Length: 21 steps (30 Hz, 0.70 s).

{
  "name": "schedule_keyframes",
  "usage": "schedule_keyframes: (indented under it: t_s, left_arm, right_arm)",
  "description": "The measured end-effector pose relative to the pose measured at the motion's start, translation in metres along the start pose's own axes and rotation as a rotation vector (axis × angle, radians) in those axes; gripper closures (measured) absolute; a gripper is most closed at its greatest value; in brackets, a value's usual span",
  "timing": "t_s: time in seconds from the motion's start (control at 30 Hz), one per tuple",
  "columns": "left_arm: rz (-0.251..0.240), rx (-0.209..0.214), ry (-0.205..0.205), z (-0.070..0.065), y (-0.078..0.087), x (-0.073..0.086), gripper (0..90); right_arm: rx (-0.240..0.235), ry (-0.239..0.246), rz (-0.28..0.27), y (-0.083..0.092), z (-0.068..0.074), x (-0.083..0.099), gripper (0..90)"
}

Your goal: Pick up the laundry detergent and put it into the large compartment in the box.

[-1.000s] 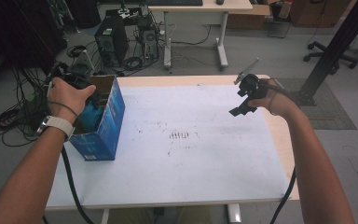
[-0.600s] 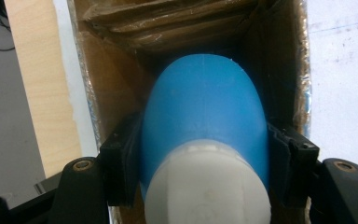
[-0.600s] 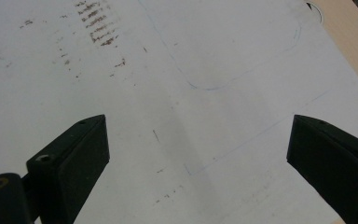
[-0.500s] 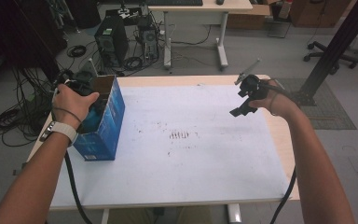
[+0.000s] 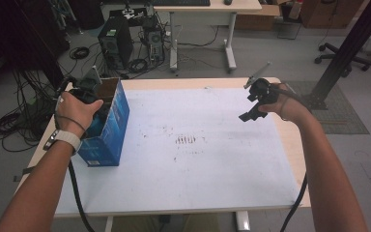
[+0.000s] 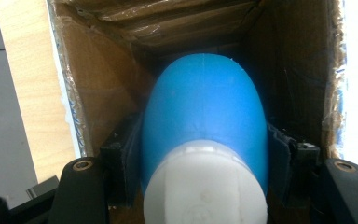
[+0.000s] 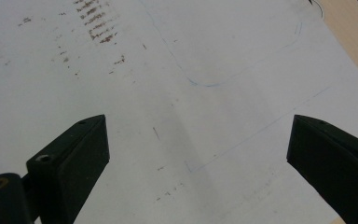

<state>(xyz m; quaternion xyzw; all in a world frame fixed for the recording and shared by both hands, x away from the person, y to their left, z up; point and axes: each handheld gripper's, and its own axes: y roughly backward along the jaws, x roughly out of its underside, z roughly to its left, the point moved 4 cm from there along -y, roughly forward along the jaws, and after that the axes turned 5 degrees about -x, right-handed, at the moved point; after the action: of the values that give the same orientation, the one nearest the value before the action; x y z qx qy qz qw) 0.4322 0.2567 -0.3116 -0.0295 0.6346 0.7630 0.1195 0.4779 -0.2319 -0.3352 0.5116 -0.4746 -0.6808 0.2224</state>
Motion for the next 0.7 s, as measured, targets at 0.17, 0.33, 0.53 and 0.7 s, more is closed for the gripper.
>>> schedule_keyframes:
  t_s: [0.17,0.33,0.53,0.7]
  left_arm:
    - [0.0,0.001,0.0,0.0001,-0.0005,-0.0003,37.3]
    - [-0.007,0.016,0.002,0.0015,-0.0012,-0.0016,37.1]
    - [-0.011,0.031,0.01,0.0036,-0.0017,-0.002,36.4]
    - [-0.005,0.034,0.005,0.0028,-0.0026,-0.0025,34.4]
  right_arm:
    - [-0.002,0.0,0.001,-0.0009,0.0005,-0.0001,5.7]
    - [-0.003,0.001,0.003,-0.0011,0.0007,0.0002,5.7]
    - [-0.002,-0.003,0.002,-0.0006,0.0001,0.0012,5.7]
    - [-0.003,-0.002,0.004,-0.0013,0.0005,0.0016,5.7]
